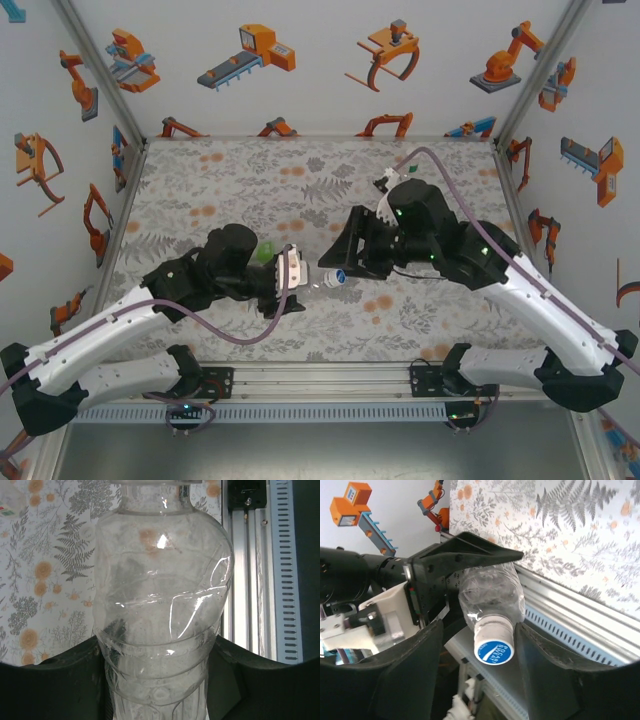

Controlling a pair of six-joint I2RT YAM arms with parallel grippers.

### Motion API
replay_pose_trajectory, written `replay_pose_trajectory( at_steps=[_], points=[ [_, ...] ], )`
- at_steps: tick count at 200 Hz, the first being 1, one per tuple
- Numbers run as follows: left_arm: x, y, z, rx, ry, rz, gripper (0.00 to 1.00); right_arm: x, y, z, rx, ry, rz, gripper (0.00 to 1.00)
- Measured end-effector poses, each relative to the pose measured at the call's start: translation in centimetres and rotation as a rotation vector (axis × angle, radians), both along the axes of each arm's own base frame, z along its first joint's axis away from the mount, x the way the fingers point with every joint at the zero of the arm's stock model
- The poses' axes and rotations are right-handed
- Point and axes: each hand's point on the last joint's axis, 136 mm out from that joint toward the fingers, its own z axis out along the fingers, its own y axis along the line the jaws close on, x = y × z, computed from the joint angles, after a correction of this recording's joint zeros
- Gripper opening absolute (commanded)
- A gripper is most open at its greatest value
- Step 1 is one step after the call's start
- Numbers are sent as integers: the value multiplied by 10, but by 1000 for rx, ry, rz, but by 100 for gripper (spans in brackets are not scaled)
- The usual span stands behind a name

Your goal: Screw on the bottle caps

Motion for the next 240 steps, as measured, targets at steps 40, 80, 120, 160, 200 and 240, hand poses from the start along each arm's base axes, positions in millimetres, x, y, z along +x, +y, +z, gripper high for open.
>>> replay_pose_trajectory(
  at_steps=[40, 80, 120, 160, 200, 240],
  points=[
    [-2, 0, 3, -12, -4, -6, 0, -1, -5, 26, -52, -277, 148, 59],
    [-2, 1, 4, -14, -5, -7, 0, -18, -3, 43, -91, -635, 423, 59],
    [-3, 0, 6, -18, -4, -11, 0, -54, 1, 43, -79, -1026, 794, 59],
    [-3, 0, 7, -22, -4, -15, 0, -73, 5, 32, -58, -1279, 1019, 56],
    [-4, 0, 8, -25, -4, -16, 0, -76, 10, 29, -39, -1368, 1076, 49],
    [-4, 1, 10, -30, -8, -16, 0, -76, 12, 26, -37, -1395, 1088, 45]
  ],
)
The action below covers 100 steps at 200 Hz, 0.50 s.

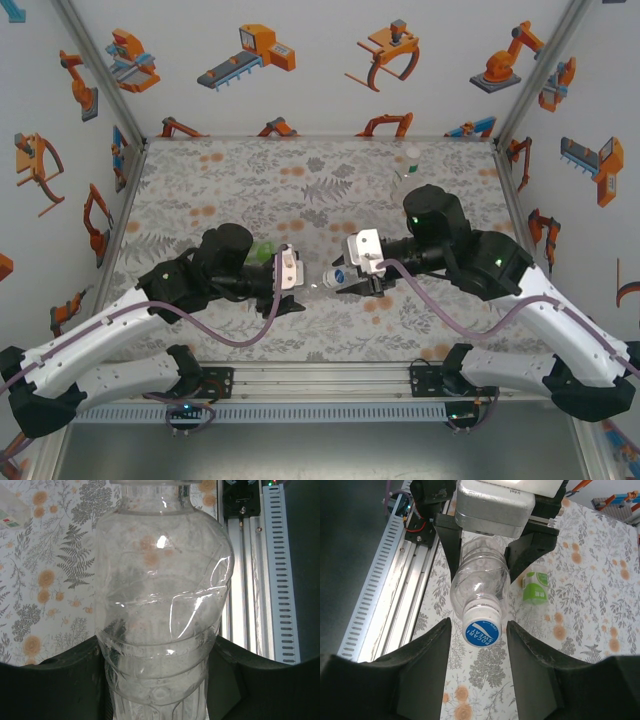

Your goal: Screw on the bottle caps

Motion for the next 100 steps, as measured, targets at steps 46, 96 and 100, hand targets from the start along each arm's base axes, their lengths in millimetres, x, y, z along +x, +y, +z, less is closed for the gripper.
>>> replay_pose_trajectory(
  at_steps=[46, 96, 100],
  points=[
    [0, 0, 0, 0, 1, -1, 0, 2, 2, -3, -4, -4, 1, 30],
    [1, 1, -2, 8, 0, 9, 0, 10, 4, -4, -6, 75, -72, 8],
    [1, 1, -2, 10, -1, 11, 0, 11, 5, -4, -6, 99, -92, 7]
  ],
)
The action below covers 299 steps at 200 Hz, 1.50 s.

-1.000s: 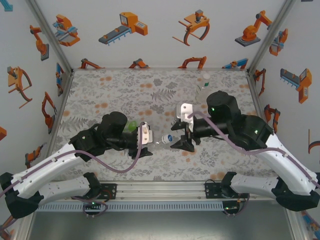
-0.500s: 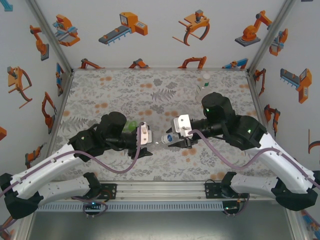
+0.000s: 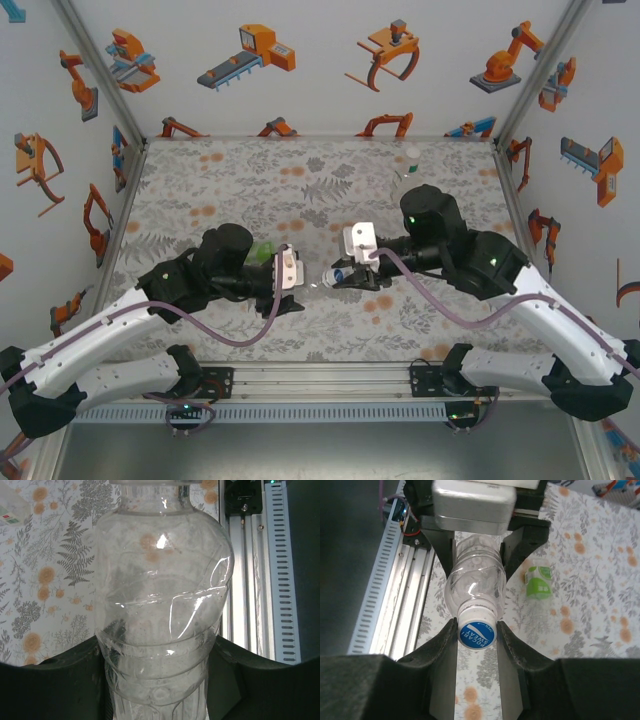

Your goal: Screw on the bottle caps

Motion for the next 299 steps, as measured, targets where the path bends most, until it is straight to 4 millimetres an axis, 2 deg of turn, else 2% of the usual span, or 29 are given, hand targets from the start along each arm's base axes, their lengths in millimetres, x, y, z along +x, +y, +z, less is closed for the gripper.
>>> replay_pose_trajectory(
  at_steps=[35, 83, 124, 144, 165, 168, 177, 193, 205, 228, 258, 280, 299],
  points=[
    [3, 3, -5, 25, 0, 22, 0, 17, 0, -7, 33, 296, -227, 0],
    [6, 6, -12, 54, 2, 44, 0, 44, -6, -25, 79, 851, -621, 0],
    [10, 5, -18, 81, 6, 58, 0, 58, -19, -50, 112, 1290, -937, 0],
    [12, 7, -22, 98, 2, 69, 0, 61, -23, -61, 130, 1435, -1037, 0],
    [14, 6, -25, 106, -2, 74, 0, 63, -26, -67, 137, 1501, -1101, 0],
    [14, 6, -25, 107, -2, 75, 0, 63, -26, -67, 137, 1507, -1109, 2],
    [15, 6, -26, 111, -1, 76, 0, 64, -27, -69, 137, 1514, -1122, 14],
    [15, 5, -27, 112, 0, 76, 0, 65, -27, -68, 124, 1496, -1130, 44],
    [16, 3, -24, 95, -7, 72, 0, 66, -26, -63, 113, 1455, -1115, 53],
    [16, -4, -14, 44, -28, 56, 0, 67, -24, -47, 86, 1299, -1046, 56],
    [13, -7, -7, 15, -33, 37, 0, 65, -29, -7, 116, 995, -890, 55],
    [10, -7, -4, -1, -32, 22, 0, 54, -31, 14, 115, 729, -719, 55],
    [8, -6, -2, -11, -31, 12, 0, 40, -28, 23, 88, 523, -554, 55]
  ],
)
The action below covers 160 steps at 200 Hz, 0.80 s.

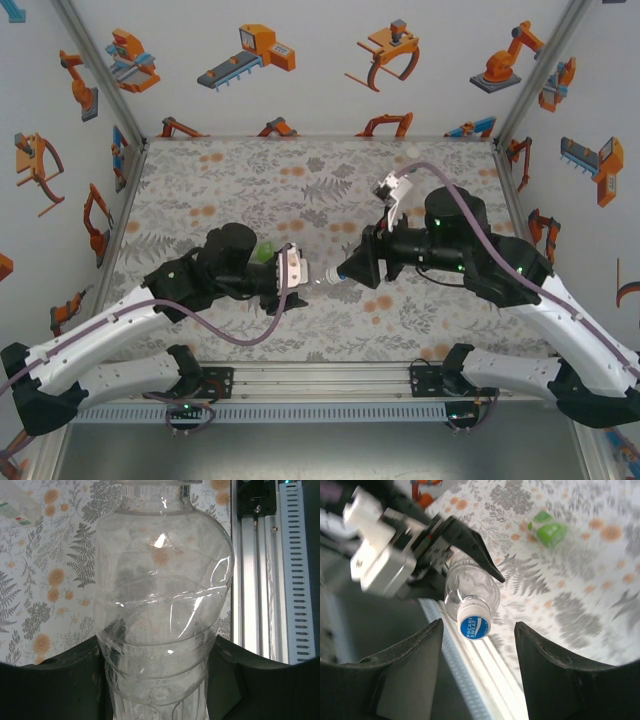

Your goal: Screw on the bottle caps

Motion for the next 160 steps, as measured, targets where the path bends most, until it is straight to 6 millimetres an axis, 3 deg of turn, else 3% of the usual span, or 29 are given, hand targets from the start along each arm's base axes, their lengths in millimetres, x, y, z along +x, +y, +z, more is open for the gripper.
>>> replay_pose_trajectory(
  at_steps=[44, 72, 160],
  points=[
    [-5, 2, 7, -22, -3, -17, 0, -42, 8, 0, -71, -454, 440, 56],
    [-6, 2, 7, -24, -2, -20, 0, -54, 8, -1, -85, -658, 577, 55],
    [-7, 2, 7, -26, -1, -28, 0, -56, 19, -16, -118, -769, 717, 46]
  ],
)
